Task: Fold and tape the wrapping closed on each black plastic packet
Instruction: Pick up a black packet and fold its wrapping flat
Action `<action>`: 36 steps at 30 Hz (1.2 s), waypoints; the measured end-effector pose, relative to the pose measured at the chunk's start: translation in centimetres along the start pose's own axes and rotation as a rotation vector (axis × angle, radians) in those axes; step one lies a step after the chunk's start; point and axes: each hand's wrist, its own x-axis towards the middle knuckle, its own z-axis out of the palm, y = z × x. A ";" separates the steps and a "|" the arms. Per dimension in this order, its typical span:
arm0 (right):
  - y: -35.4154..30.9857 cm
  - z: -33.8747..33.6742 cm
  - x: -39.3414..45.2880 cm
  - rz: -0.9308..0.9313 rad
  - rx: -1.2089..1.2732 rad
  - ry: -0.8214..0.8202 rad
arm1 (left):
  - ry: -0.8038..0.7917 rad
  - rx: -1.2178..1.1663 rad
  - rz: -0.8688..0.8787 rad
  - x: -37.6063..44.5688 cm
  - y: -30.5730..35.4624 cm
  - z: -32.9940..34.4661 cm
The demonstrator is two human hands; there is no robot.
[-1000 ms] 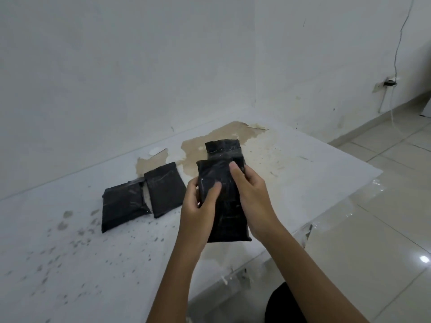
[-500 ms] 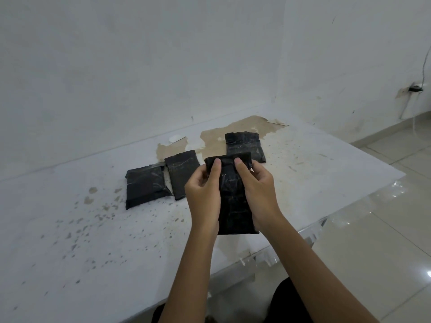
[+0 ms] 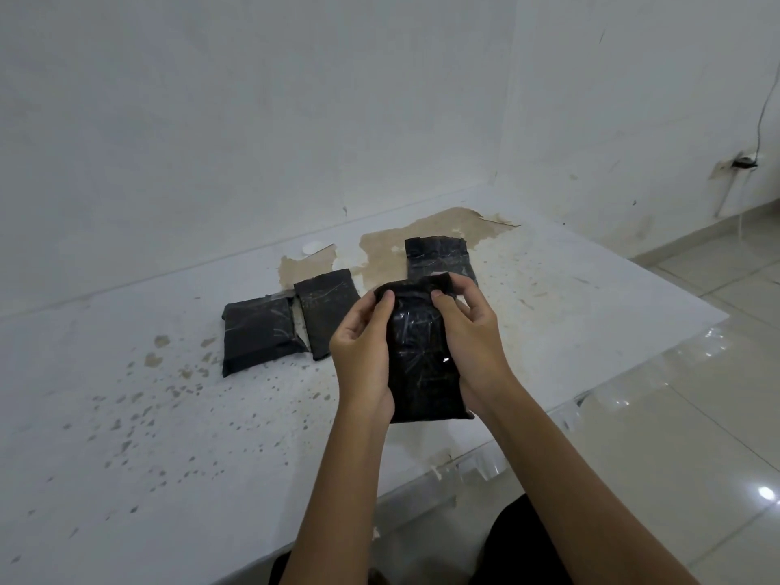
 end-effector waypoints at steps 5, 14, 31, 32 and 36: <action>0.2 -0.1 0.3 0.060 0.049 -0.006 | -0.009 -0.012 -0.003 0.2 -0.1 -0.4; 0.6 -0.7 0.7 0.114 0.142 -0.071 | 0.000 0.000 -0.029 1.1 -0.9 -1.1; 2.4 -1.8 1.9 0.181 0.085 -0.052 | 0.061 0.040 -0.085 3.0 -3.6 -1.8; 2.7 -1.9 2.1 0.165 0.082 -0.055 | 0.053 0.050 -0.071 3.0 -3.6 -1.8; 3.4 -2.6 2.5 0.152 0.112 -0.052 | 0.009 0.043 -0.052 3.0 -3.8 -2.0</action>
